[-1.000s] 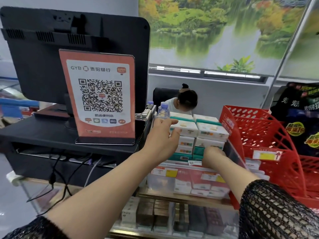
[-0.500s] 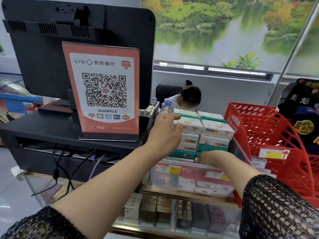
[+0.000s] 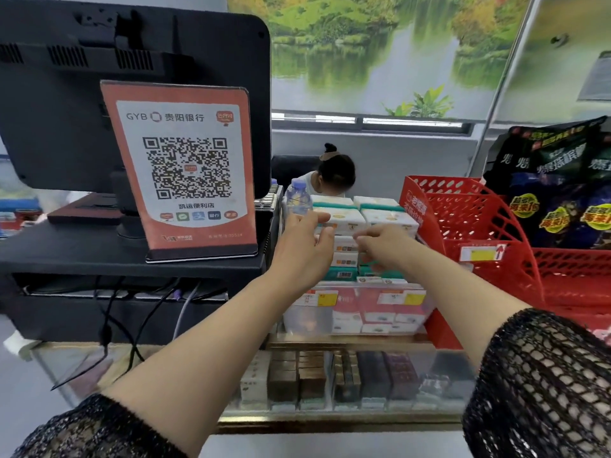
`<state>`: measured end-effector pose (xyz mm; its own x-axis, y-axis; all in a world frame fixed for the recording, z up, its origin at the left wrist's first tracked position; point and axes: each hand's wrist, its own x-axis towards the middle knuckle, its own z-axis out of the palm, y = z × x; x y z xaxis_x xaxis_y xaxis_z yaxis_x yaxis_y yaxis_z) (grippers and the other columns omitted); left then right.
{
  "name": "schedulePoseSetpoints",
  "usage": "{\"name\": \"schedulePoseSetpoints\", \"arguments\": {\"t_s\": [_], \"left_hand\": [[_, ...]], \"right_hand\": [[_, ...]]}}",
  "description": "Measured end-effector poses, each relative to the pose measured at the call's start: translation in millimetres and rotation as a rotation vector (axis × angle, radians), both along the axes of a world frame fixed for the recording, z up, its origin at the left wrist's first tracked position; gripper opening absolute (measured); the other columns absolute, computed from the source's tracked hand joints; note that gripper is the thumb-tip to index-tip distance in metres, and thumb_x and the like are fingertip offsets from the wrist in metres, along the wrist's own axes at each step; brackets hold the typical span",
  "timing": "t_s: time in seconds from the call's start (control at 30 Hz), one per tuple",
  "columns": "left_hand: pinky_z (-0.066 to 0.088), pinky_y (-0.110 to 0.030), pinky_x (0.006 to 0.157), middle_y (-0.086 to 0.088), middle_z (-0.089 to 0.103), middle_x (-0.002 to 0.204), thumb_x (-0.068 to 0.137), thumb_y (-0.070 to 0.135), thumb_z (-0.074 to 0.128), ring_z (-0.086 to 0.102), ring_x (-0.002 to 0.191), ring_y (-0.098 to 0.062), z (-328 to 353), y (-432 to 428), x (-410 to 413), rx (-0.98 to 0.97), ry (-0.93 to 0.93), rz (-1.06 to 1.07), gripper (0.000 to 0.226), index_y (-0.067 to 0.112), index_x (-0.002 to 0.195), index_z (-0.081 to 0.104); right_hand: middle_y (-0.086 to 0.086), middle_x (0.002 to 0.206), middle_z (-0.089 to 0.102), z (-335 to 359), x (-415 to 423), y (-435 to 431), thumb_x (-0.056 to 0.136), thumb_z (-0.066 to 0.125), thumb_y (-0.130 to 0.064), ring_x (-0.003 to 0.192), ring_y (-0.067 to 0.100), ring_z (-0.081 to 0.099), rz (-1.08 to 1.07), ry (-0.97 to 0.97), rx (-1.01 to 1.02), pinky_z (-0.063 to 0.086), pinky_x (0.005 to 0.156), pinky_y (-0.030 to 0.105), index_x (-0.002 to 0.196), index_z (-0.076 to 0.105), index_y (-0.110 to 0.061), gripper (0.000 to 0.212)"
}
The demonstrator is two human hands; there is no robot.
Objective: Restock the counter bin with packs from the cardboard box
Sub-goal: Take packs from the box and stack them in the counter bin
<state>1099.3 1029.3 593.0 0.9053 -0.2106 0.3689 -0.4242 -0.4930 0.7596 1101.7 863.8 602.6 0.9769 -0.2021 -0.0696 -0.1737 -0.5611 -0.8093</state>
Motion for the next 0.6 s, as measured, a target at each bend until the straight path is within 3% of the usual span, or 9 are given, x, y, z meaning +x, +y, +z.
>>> {"name": "schedulePoseSetpoints", "arguments": {"t_s": [0.13, 0.23, 0.33, 0.5, 0.6], "left_hand": [[0.055, -0.036, 0.086, -0.004, 0.043, 0.126, 0.099, 0.026, 0.044, 0.058, 0.094, -0.013, -6, 8, -18, -0.055, -0.003, -0.042, 0.033, 0.021, 0.131, 0.051], [0.054, -0.041, 0.086, -0.003, 0.046, 0.125, 0.097, 0.025, 0.044, 0.06, 0.091, -0.018, -13, 13, -36, -0.071, -0.021, -0.037, 0.033, 0.021, 0.128, 0.053], [0.048, -0.031, 0.088, 0.0, 0.05, 0.121, 0.097, 0.024, 0.044, 0.056, 0.09, -0.011, -24, 23, -58, -0.057, -0.058, -0.005, 0.029, 0.02, 0.124, 0.056], [0.046, -0.027, 0.083, 0.006, 0.057, 0.108, 0.097, 0.024, 0.046, 0.054, 0.089, -0.006, -85, 52, -98, -0.035, -0.003, 0.052, 0.018, 0.025, 0.11, 0.058], [0.05, -0.031, 0.081, 0.006, 0.061, 0.101, 0.097, 0.025, 0.046, 0.058, 0.089, -0.01, -152, 68, -121, 0.018, 0.095, 0.101, 0.017, 0.027, 0.107, 0.059]], "right_hand": [[0.002, 0.107, 0.062, -3, -26, 26, 0.099, 0.04, -0.025, 0.095, 0.022, 0.063, -0.119, -0.197, 0.194, 0.055, 0.072, 0.032, 0.126, 0.056, -0.017, 0.033], [0.003, 0.111, 0.062, -9, -40, 46, 0.096, 0.037, -0.028, 0.093, 0.022, 0.064, -0.182, -0.325, 0.195, 0.056, 0.077, 0.042, 0.129, 0.053, -0.017, 0.038], [0.002, 0.116, 0.061, -20, -62, 66, 0.092, 0.036, -0.039, 0.101, 0.023, 0.062, -0.238, -0.448, 0.164, 0.052, 0.088, 0.051, 0.124, 0.052, -0.023, 0.039], [-0.003, 0.101, 0.06, -59, -103, 98, 0.091, 0.039, -0.04, 0.09, 0.022, 0.061, -0.184, -0.677, 0.053, 0.052, 0.08, 0.048, 0.106, 0.054, -0.02, 0.029], [-0.007, 0.09, 0.055, -104, -126, 111, 0.091, 0.038, -0.04, 0.083, 0.016, 0.056, -0.082, -0.707, 0.019, 0.048, 0.073, 0.037, 0.099, 0.054, -0.02, 0.028]]}}
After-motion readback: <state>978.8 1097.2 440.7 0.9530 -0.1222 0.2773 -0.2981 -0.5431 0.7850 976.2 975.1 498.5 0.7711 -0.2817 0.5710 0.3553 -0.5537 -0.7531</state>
